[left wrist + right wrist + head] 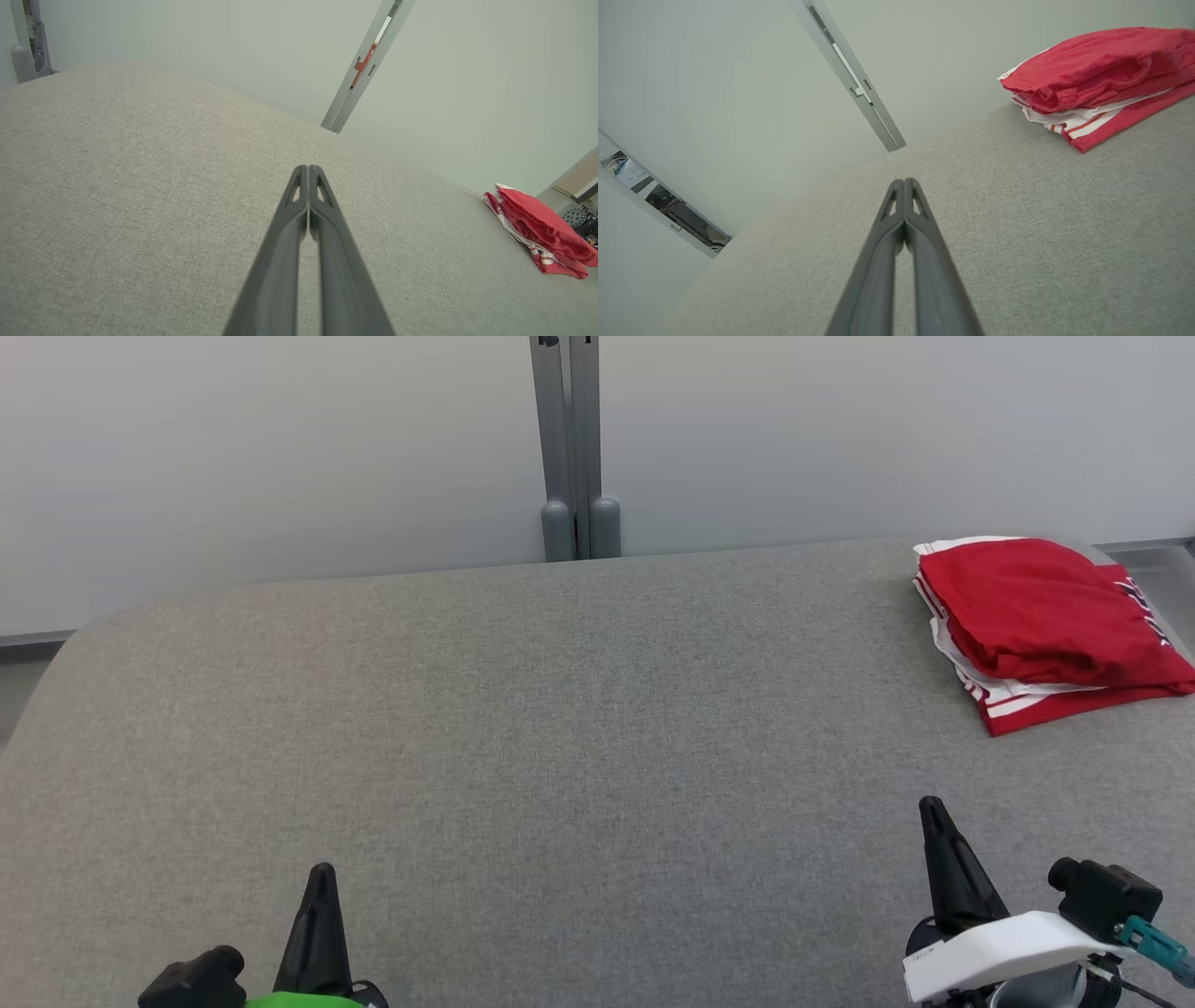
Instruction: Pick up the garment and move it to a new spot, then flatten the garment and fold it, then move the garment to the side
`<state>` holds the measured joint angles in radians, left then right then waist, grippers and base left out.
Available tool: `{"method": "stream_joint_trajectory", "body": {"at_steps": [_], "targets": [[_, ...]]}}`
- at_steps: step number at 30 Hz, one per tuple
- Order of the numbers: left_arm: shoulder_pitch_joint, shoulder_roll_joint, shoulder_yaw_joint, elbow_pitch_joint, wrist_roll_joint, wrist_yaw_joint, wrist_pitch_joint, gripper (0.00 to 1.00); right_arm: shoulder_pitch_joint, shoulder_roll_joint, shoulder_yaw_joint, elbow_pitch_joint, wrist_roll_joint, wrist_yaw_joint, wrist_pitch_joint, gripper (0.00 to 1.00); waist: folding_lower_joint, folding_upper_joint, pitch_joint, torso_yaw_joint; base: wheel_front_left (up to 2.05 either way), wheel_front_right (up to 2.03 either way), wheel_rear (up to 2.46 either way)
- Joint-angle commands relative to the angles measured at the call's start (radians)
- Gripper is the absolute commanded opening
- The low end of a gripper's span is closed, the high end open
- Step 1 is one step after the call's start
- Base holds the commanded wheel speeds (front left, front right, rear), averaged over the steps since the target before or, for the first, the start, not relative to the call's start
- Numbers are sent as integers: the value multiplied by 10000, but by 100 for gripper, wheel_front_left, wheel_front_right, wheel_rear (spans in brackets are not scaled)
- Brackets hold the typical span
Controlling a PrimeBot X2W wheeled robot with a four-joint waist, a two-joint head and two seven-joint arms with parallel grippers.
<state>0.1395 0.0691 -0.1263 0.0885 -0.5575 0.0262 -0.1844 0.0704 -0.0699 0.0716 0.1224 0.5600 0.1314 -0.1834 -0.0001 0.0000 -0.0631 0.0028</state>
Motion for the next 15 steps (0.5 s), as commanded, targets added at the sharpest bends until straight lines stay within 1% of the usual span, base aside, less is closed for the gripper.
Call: {"method": "stream_joint_trajectory", "body": {"at_steps": [1,15], "targets": [[-347,82,93,-65,-383,-83,69,0,-328,-51,-65,-88,400,-1,68,0,1,0,8,0,0,0,0],[-808,174,373,278,-2595,-394,507,0,-625,-123,-270,164,2575,-3,529,0,1,0,98,-4,0,0,0]]}}
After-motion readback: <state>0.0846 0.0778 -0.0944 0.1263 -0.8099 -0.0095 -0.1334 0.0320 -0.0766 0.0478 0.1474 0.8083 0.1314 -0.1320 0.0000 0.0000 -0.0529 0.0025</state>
